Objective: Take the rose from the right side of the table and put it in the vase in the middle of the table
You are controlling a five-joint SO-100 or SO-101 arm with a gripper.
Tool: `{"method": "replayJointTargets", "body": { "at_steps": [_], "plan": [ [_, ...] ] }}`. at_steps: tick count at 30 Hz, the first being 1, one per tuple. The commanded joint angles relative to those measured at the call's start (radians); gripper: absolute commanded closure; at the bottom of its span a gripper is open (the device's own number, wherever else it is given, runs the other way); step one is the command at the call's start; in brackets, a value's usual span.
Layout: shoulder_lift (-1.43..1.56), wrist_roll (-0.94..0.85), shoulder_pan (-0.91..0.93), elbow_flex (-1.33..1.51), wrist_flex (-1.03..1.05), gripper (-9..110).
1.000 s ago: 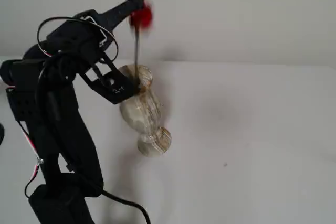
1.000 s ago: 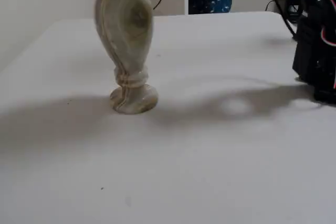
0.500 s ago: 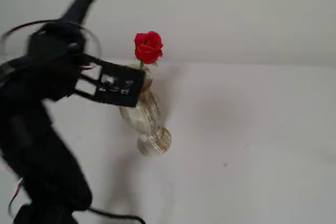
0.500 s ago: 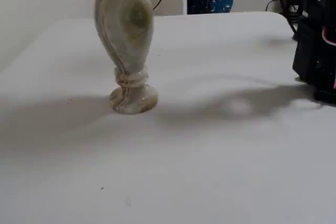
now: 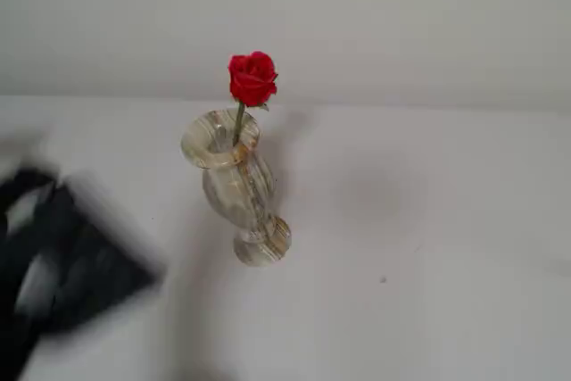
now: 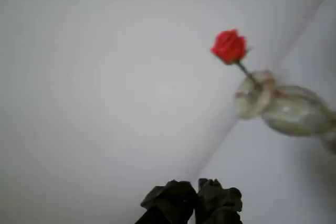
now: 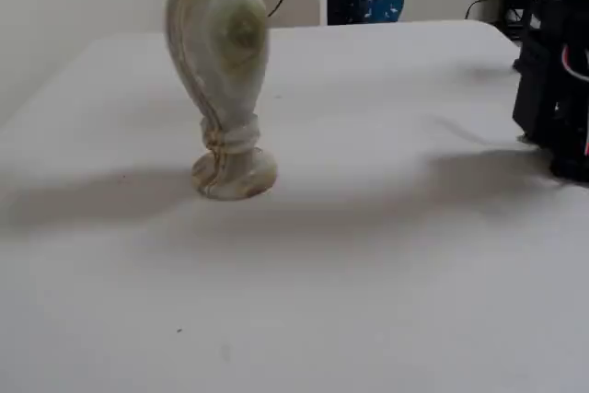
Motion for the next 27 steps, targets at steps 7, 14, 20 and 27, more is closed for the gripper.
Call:
{"method": "replayJointTargets", "body": {
  "at_steps": [7, 14, 20, 27],
  "plan": [
    [0.468, 0.124, 0.094, 0.759, 0.012, 102],
    [0.468, 0.153, 0.101, 1.166, -0.072, 102],
    [0.468, 0.166, 0.114, 1.500, -0.221, 102],
    [0.468, 0.201, 0.130, 1.674, -0.330, 102]
  ]
}}
